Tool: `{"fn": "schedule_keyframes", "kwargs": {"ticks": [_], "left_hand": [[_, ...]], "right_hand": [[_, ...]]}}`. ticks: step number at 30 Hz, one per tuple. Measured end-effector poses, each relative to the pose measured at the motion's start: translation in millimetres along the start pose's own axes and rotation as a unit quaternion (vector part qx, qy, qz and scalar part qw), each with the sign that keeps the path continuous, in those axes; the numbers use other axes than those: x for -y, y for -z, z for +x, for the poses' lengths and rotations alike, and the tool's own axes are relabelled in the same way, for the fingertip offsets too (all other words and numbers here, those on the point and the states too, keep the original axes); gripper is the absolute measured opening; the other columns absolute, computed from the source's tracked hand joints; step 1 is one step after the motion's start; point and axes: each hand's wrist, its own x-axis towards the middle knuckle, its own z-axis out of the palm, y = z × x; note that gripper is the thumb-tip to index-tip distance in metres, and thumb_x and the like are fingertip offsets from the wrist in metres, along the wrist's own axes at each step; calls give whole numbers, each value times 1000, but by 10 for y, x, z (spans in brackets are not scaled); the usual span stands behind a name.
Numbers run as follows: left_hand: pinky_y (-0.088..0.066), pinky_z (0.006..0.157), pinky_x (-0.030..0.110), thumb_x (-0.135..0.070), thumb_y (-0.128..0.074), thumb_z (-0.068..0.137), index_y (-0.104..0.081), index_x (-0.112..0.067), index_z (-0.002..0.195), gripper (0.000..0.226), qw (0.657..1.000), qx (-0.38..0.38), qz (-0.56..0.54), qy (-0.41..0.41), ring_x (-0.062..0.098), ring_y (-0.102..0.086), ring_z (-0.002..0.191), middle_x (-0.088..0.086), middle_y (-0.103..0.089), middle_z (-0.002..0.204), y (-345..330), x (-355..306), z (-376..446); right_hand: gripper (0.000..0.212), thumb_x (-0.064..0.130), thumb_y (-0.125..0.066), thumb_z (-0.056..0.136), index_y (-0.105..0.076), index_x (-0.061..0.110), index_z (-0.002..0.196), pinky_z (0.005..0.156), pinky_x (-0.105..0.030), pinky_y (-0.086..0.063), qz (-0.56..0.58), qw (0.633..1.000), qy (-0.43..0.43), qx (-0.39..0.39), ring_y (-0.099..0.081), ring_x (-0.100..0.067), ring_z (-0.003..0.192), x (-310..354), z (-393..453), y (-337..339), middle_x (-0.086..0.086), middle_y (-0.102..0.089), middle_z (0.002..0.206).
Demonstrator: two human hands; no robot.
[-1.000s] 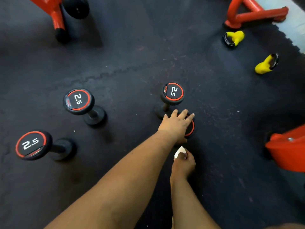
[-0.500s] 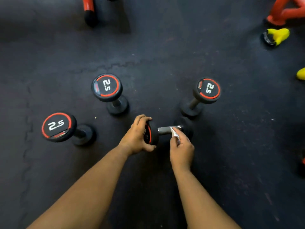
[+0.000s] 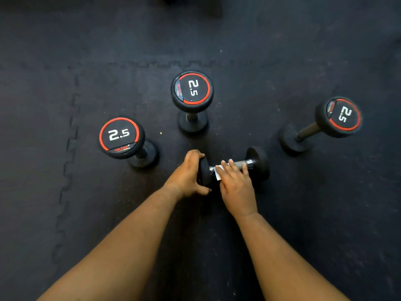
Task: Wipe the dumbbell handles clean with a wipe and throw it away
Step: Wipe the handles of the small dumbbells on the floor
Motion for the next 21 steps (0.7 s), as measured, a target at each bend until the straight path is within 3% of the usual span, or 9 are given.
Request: {"fn": "schedule_keyframes", "kwargs": {"ticks": [5,11,16,19,21], "left_hand": [[-45,107,40,-32,-95,60,-31,-17,146,108,999,7,41,9,25,-48,129,-1,-28,150,49,-14,11],[-16,127,43,-33,-88,71,-4,-13,162,125,979,29,201,-20,24,-2,157,9,-1,170,11,-149,23],[-12,128,42,-31,-76,85,2,-9,162,112,979,-1,203,8,22,-1,158,9,-1,171,-73,-172,39],[-13,128,43,-34,-71,88,0,-7,162,105,980,-6,199,14,22,-2,158,10,-3,170,-57,-185,51],[-13,127,43,-35,-73,87,-3,-7,162,107,980,3,198,13,21,-3,158,10,-5,170,-35,-188,52]], "right_hand": [[69,20,-57,92,-32,14,156,122,-58,-18,-54,994,-6,96,-21,-26,153,129,-1,-13,-8,-31,162],[54,35,-34,103,-40,15,152,122,-58,-16,-87,992,0,96,-29,-22,150,136,-134,47,-5,-36,160],[50,24,-47,101,-45,13,149,123,-56,-15,-55,992,14,117,-31,-23,149,139,137,59,-7,-42,157],[52,22,-46,102,-39,13,153,124,-53,-9,-35,986,2,161,-26,-24,151,191,318,66,-5,-37,160],[57,23,-48,99,-36,13,155,124,-53,-13,-46,988,8,148,-23,-24,152,187,170,100,-5,-34,162]]}}
